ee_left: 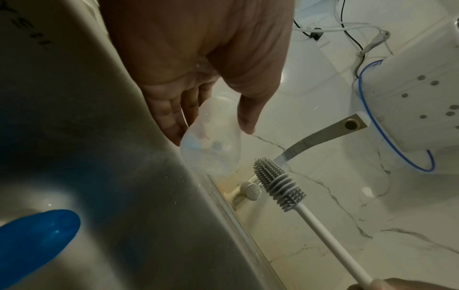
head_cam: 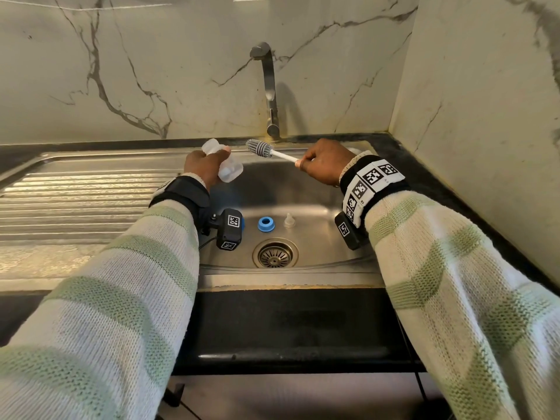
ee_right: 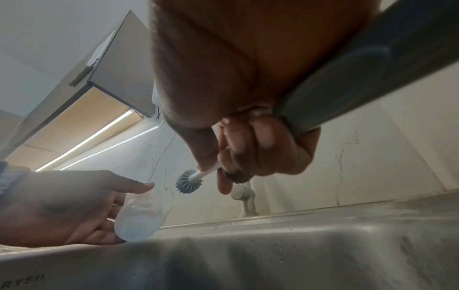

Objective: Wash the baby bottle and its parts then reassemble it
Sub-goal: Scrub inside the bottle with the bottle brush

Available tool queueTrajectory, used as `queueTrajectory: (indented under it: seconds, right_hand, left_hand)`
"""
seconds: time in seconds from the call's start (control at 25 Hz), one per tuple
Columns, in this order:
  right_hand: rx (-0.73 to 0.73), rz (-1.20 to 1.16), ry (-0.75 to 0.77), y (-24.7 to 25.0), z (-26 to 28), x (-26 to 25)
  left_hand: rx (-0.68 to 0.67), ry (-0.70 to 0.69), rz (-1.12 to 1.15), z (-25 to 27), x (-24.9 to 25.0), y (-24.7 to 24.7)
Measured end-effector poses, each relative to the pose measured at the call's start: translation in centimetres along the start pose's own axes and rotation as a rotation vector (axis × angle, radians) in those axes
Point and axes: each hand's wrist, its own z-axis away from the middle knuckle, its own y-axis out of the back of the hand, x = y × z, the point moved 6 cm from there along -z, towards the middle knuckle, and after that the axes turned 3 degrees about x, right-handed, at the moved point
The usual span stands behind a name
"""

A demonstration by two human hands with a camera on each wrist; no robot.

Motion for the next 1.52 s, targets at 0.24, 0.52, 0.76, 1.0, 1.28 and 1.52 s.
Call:
queueTrajectory:
  seconds: [0.24, 0.52, 0.76, 1.0, 1.28, 1.52]
  right_hand:
    - [-0.025, 0.011, 0.013, -0.1, 0.2, -0.2]
    - [-0.043, -0.012, 0.002, -0.2, 0.5, -0.1]
    - [-0.059, -0.013, 0.002, -0.3, 0.6, -0.2]
    - [-0.056, -0.018, 0.002, -0.3, 0.6, -0.1]
    - [-0.070, 0.014, 0.012, -0.8, 0.3, 0.3]
    - [-0.085, 0.006, 0.008, -1.6, 0.2, 0.2]
  left_hand:
    - [-0.049, 0.004, -0.164, 0.7, 0.1, -0.9]
    - [-0.006, -0.119, -0.477, 0.9, 0.9, -1.0]
    - [0.112, -0.257, -0.559, 0.4, 2.0, -0.1]
    - [-0.072, -0.254, -0.812, 1.2, 0.7, -1.7]
    - [-0.126, -0.235, -0.828, 1.9, 0.2, -2.0]
    - [-0.094, -0.114, -0.535, 2.0, 0.2, -1.4]
